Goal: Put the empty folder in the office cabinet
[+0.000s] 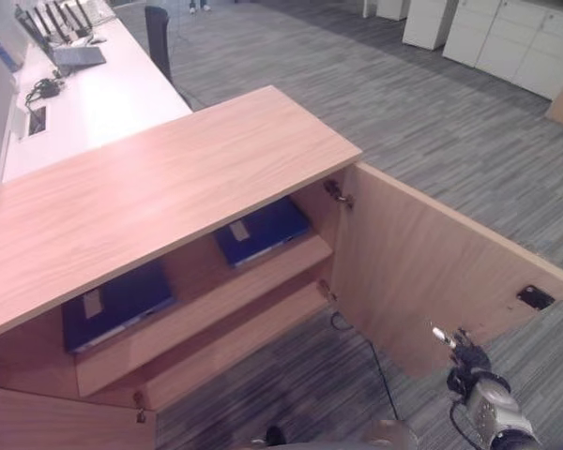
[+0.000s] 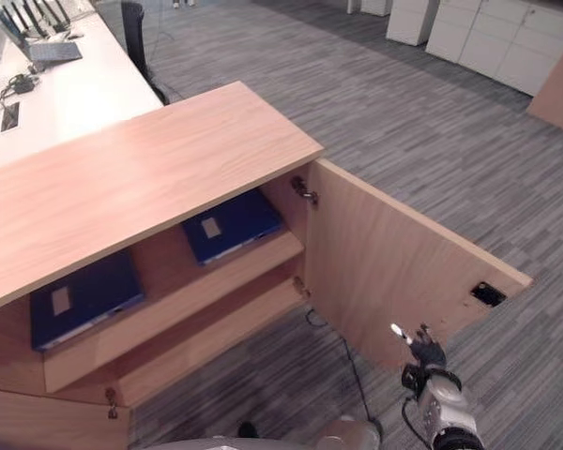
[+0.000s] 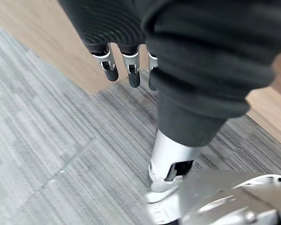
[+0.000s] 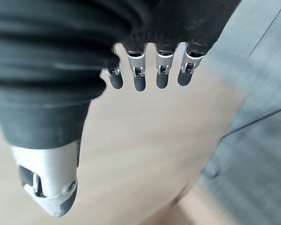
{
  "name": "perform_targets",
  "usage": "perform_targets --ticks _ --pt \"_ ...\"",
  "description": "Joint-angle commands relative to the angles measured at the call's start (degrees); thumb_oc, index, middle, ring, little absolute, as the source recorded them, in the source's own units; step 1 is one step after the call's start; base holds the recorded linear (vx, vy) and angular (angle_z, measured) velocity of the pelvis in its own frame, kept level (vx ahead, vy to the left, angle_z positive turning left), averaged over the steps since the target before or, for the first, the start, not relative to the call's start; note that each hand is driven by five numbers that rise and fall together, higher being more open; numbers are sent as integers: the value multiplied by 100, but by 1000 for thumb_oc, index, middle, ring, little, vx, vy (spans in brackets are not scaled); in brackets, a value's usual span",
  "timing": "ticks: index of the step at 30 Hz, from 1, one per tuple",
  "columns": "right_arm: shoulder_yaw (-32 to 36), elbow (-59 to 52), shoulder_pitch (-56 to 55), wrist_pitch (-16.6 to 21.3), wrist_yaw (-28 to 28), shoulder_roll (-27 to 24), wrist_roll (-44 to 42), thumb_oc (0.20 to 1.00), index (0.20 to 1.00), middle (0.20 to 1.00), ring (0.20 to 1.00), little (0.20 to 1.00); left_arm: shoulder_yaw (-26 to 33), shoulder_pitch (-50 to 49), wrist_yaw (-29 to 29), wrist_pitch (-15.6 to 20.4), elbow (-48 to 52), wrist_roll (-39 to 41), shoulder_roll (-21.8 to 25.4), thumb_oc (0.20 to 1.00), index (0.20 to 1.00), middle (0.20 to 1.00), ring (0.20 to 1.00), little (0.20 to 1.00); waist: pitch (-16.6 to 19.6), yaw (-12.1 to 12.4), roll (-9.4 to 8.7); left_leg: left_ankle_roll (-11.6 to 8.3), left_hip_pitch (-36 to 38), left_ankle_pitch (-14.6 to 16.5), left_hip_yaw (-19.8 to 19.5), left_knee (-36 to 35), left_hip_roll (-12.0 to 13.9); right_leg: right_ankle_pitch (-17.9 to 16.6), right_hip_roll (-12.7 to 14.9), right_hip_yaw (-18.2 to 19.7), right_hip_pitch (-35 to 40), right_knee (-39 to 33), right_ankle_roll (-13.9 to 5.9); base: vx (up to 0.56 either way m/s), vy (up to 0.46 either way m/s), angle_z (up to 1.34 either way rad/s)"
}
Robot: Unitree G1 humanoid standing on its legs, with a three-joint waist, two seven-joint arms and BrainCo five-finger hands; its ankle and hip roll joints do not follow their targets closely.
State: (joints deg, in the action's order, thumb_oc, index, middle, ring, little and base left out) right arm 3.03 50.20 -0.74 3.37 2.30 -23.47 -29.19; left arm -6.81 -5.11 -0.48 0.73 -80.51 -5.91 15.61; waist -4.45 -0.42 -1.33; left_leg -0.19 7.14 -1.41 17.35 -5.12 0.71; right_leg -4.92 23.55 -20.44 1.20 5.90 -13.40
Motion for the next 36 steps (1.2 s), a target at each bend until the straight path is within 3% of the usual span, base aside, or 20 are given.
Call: perform_targets --ticks 1,7,12,14,19,20,26,36 --pt "267 -5 139 163 -50 -88 -294 1000 1000 1000 1000 1000 26 124 82 23 -252 14 19 1000 1000 1000 1000 1000 221 -59 -64 229 -320 559 -123 12 -242 -119 -428 411 -285 -235 136 63 -236 -42" --pt "194 -85 5 177 -27 -165 -186 1000 1000 1000 1000 1000 -49 180 130 59 -194 98 -57 1000 1000 1000 1000 1000 227 -159 -144 49 -345 437 -93 12 55 -21 -882 526 -191 -614 224 14 -204 -42" --pt "-183 330 -173 -138 -135 -654 1044 1000 1000 1000 1000 1000 -269 372 83 17 -49 133 -83 1000 1000 1000 1000 1000 240 -276 -226 -146 -469 220 -170 12 385 156 -1244 531 -185 -721 387 -2 -211 5" --pt "-513 1013 -90 -419 -367 -1086 1973 1000 1000 1000 1000 1000 -333 428 -43 -31 3 125 49 1000 1000 1000 1000 1000 240 -260 -251 -235 -509 124 -224 12 541 249 -1406 521 -175 -744 470 2 -165 2" --pt "-669 1429 119 -594 -622 -1766 2708 1000 1000 1000 1000 1000 -264 461 -277 -67 28 97 345 1000 1000 1000 1000 1000 264 -239 -262 -344 -528 27 -270 12 726 343 -1600 487 -125 -825 555 23 -145 1" --pt "-481 1026 116 -544 -503 -2051 2765 1000 1000 1000 1000 1000 -120 324 -291 -48 88 109 432 1000 1000 1000 1000 1000 257 -249 -257 -387 -532 -18 -265 12 814 387 -1693 504 -127 -855 588 28 -133 -6" --pt "-51 -662 213 -193 -127 -2550 2561 1000 1000 1000 1000 1000 73 57 -256 -7 278 170 420 1000 1000 1000 1000 1000 201 -227 -195 -470 -463 -125 -258 24 1001 548 -1873 511 -27 -819 694 11 -111 -12" --pt "-350 -2102 904 326 -77 -2601 2176 1000 1000 1000 1000 1000 155 -146 -146 28 254 233 330 1000 1000 1000 1000 1000 112 93 -119 -550 -377 -289 -446 117 1142 783 -2009 289 330 -802 855 5 -72 9"
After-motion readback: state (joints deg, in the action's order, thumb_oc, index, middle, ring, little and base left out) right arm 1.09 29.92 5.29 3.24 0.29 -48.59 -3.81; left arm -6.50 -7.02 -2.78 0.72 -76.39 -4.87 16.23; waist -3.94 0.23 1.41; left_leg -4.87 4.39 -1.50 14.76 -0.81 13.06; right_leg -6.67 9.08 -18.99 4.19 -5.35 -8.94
